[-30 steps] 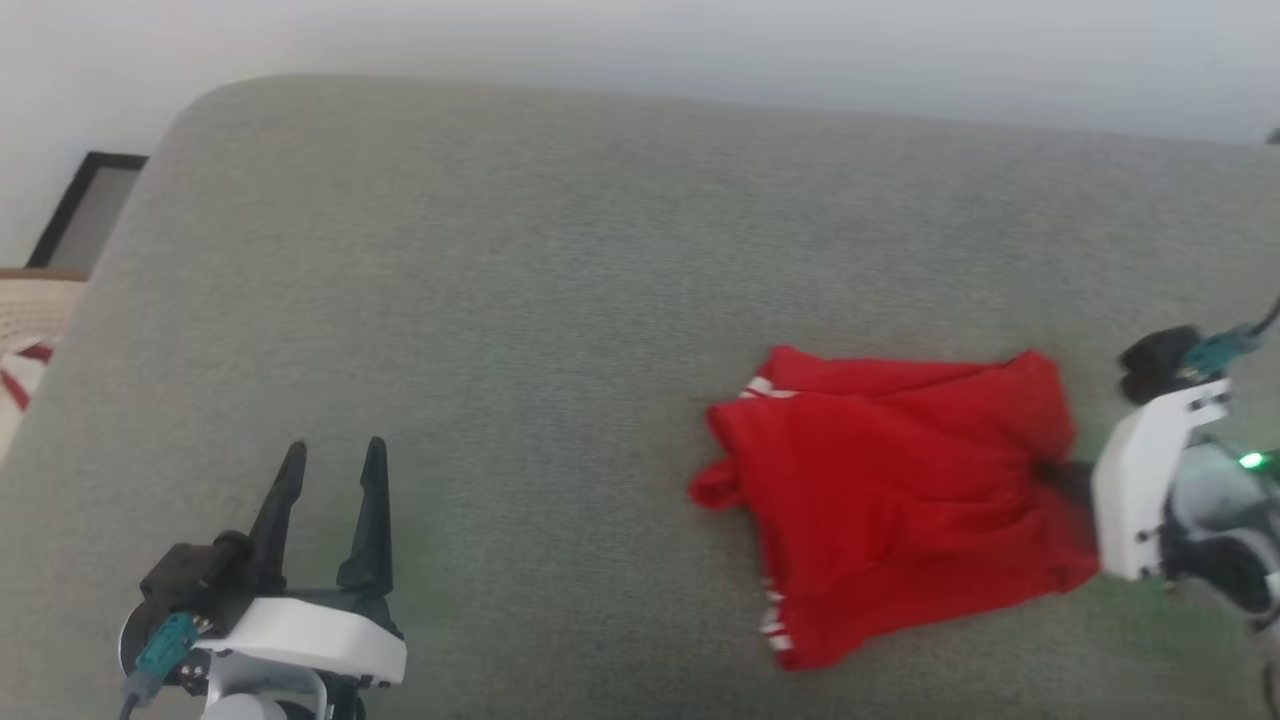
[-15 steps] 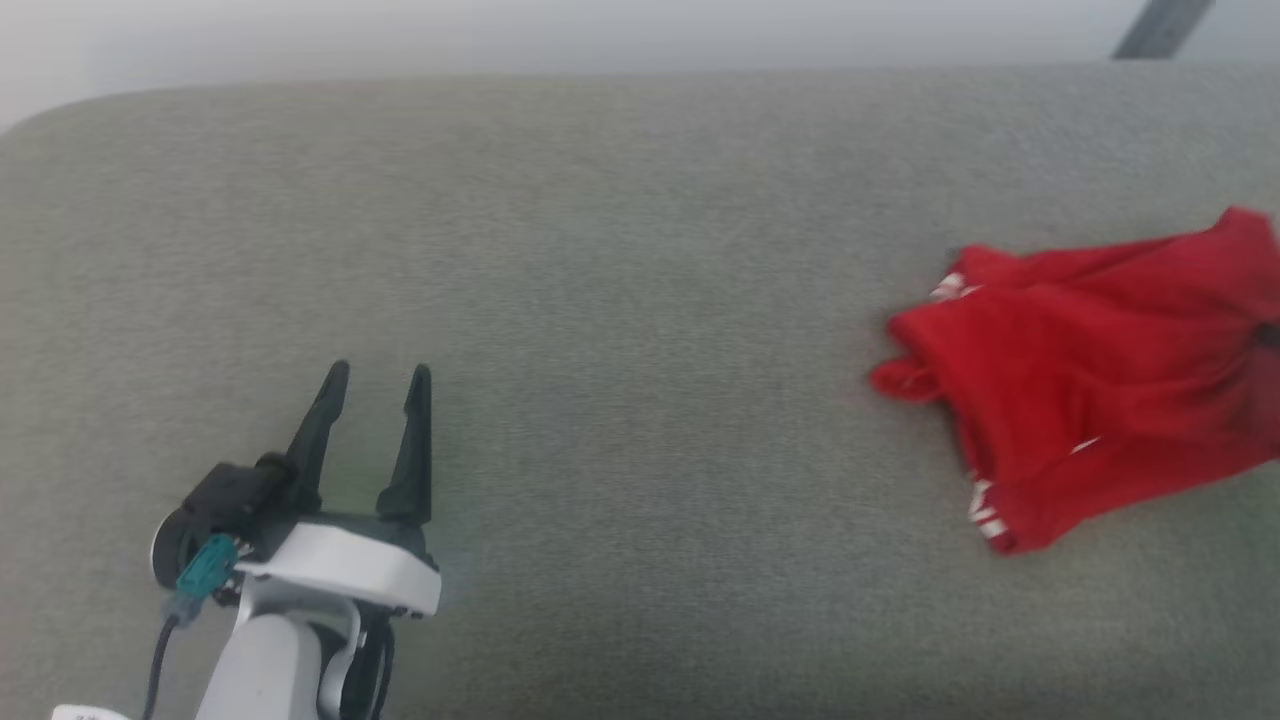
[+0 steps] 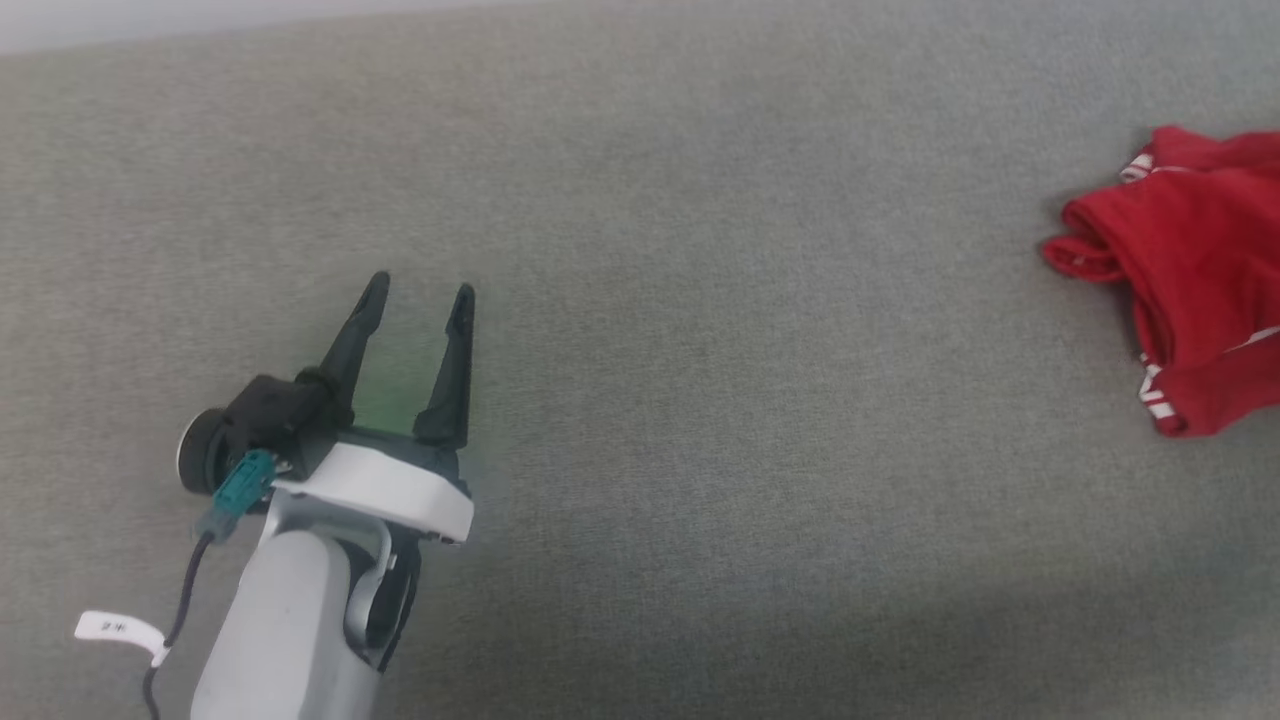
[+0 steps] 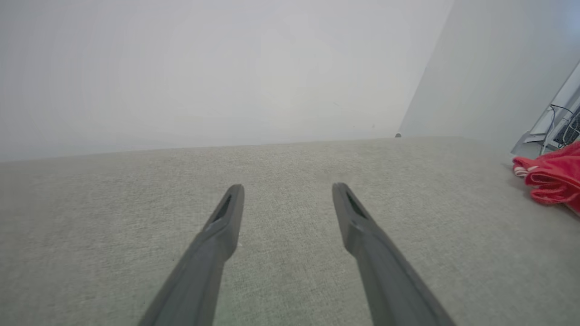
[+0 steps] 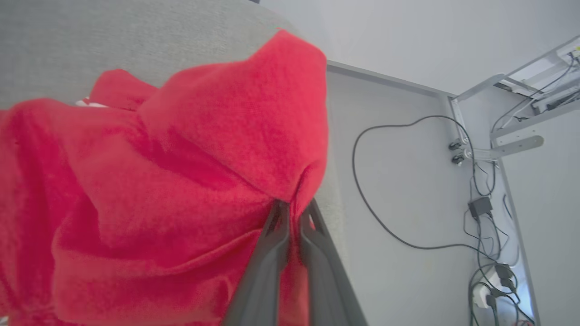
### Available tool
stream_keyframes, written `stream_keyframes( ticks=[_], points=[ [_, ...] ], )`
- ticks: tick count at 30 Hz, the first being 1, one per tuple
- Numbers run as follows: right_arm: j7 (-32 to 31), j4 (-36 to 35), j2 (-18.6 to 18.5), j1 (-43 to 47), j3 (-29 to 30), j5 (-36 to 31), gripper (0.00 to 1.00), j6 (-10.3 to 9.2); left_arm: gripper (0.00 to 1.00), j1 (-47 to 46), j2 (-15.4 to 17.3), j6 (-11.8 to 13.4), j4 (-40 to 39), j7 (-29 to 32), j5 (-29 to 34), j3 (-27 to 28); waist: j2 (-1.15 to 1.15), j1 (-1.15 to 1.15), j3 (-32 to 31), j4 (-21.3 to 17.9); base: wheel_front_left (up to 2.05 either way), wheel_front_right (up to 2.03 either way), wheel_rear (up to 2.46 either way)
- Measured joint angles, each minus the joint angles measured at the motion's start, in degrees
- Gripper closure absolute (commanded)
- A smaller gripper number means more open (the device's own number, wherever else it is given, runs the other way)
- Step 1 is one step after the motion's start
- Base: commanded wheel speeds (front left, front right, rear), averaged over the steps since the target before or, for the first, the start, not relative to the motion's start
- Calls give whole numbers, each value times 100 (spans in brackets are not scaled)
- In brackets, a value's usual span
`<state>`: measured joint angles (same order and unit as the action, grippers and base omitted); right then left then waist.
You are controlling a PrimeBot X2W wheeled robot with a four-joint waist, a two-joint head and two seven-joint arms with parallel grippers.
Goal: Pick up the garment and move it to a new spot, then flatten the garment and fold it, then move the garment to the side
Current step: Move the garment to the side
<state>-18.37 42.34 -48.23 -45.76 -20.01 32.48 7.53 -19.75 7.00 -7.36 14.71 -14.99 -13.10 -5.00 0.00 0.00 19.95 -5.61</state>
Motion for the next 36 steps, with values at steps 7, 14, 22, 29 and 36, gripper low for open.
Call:
stream_keyframes(
  ticks=[7, 14, 22, 29, 36],
  points=[
    [786, 790, 67, -430, -519, -326, 100, 0, 0, -291, -18, 0, 109, 0, 58, -112, 0, 0, 261, -110, 0, 0, 0],
    [1226, 1650, 379, -749, -790, -181, 100, 0, 0, -494, -12, 0, 203, 0, 97, -224, 0, 0, 441, -24, 0, 0, 0],
    [1446, 2292, 524, -1085, -961, 33, 38, 0, 0, -532, 31, 0, 224, 0, 98, -191, 0, 0, 455, 92, 0, 0, 0],
    [1589, 2444, 539, -1246, -1128, 90, 0, 0, 0, -439, 136, 0, 199, 0, 45, -107, 0, 0, 257, 104, 0, 0, 0],
    [1978, 2391, 690, -1329, -1191, 286, 0, 0, 0, -163, 188, 0, 133, 0, -27, 25, 0, 0, -111, 103, 0, 0, 0]
  ],
)
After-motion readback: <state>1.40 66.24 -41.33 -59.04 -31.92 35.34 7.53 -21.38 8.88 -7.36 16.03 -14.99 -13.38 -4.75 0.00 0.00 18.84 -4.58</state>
